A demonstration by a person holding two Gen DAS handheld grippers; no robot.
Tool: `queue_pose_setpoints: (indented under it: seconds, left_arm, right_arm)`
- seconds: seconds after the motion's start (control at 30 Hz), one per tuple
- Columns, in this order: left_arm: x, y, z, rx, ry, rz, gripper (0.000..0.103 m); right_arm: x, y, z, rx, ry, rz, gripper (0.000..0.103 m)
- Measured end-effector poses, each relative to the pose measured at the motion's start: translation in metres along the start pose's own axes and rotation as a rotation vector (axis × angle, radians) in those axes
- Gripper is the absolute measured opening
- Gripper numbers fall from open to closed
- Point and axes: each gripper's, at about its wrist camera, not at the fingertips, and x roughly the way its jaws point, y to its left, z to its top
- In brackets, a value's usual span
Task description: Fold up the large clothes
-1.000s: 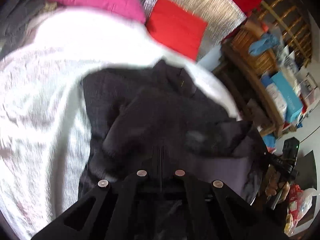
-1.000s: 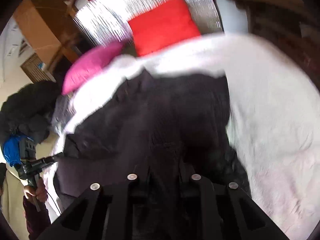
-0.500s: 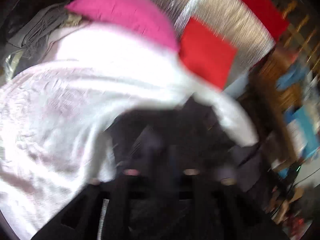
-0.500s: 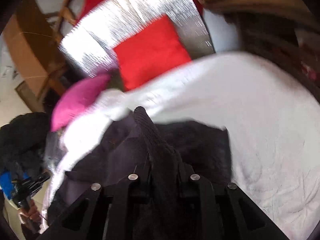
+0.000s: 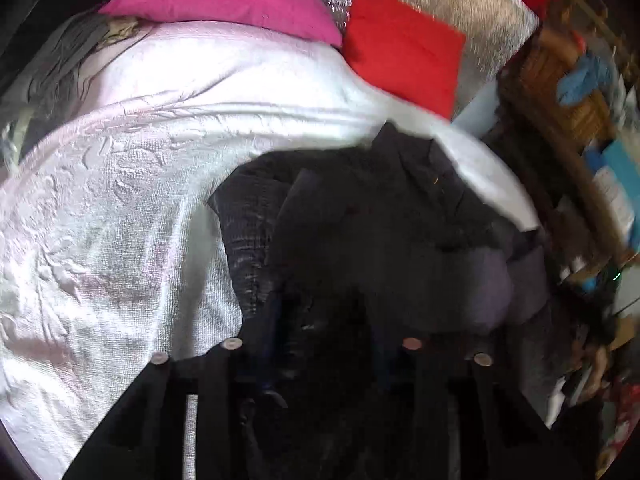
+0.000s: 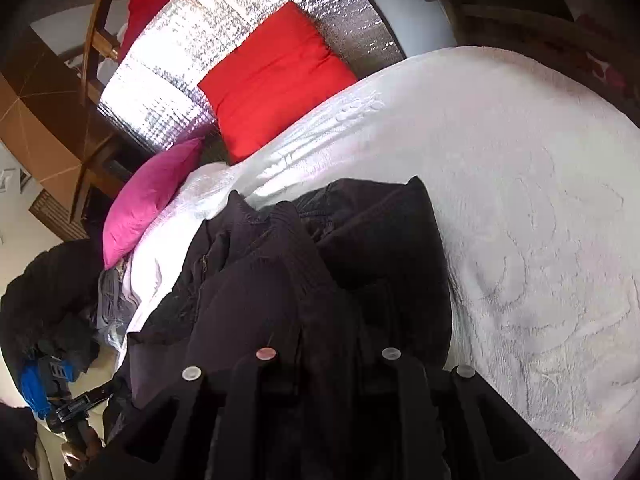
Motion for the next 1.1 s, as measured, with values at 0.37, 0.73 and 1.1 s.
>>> queue_pose_setpoints:
  seconds: [0.37, 0.73, 1.1]
  left_arm:
    - [0.009, -0.007, 0.027, -0.006, -0.082, -0.024, 0.034]
    - [0.028, -0.024, 0.019, 0.034, -0.053, -0.017, 0.023]
    - [0.017, 0.001, 0.057, -0.142, -0.233, -0.1, 0.011]
  right_arm:
    - [-0.009, 0.03, 0.028, -0.084, -0.139, -0.075, 0.02]
    - [0.019, -0.011, 0.023, 0.081, 0.026, 0.023, 0.026]
    - [0.004, 0.044, 0.065, -0.1, -0.156, -0.082, 0.019]
